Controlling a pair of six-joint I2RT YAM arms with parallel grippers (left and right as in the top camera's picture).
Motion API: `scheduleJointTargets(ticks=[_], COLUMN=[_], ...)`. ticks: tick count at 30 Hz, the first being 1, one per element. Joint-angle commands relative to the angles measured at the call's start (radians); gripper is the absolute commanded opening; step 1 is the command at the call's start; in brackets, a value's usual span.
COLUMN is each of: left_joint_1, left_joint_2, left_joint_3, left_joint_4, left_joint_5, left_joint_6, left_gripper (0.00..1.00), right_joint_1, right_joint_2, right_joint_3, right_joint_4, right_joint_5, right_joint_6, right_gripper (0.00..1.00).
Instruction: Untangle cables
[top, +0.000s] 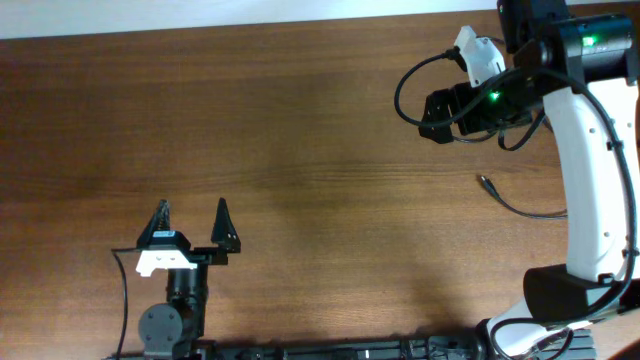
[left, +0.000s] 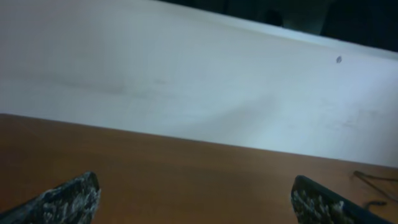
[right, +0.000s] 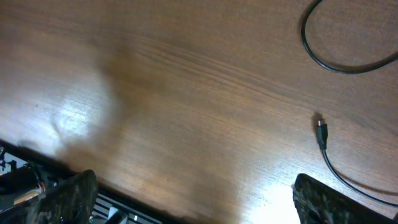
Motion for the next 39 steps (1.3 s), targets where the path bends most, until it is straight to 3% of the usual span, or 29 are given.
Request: scheduleJointTargets(ticks=[1, 8, 39], left_joint_1=[0.028, 0.045, 0.045], left_joint_2=[-0.047, -0.047, -0.047], left_joint_3=[-0.012, -0.011, -0.011], left_joint_4=[-0.052, -0.253, -0.250], left_joint_5=[0.018, 0.023, 0.034], left_joint_6=[0.016, 0.001, 0.002], left_gripper=[0.99, 0.99, 0.99], right_joint_1=[0.005, 0.005, 0.005], right_joint_2=[-0.019, -0.019, -0.019], right_joint_3=[0.000, 0.000, 0.000], right_joint_4=[0.002, 0.002, 0.002], right_joint_5=[-0.009, -0.010, -0.010], right_joint_6=[-0.010, -0.010, -0.010], right_gripper=[0.99, 0.99, 0.99])
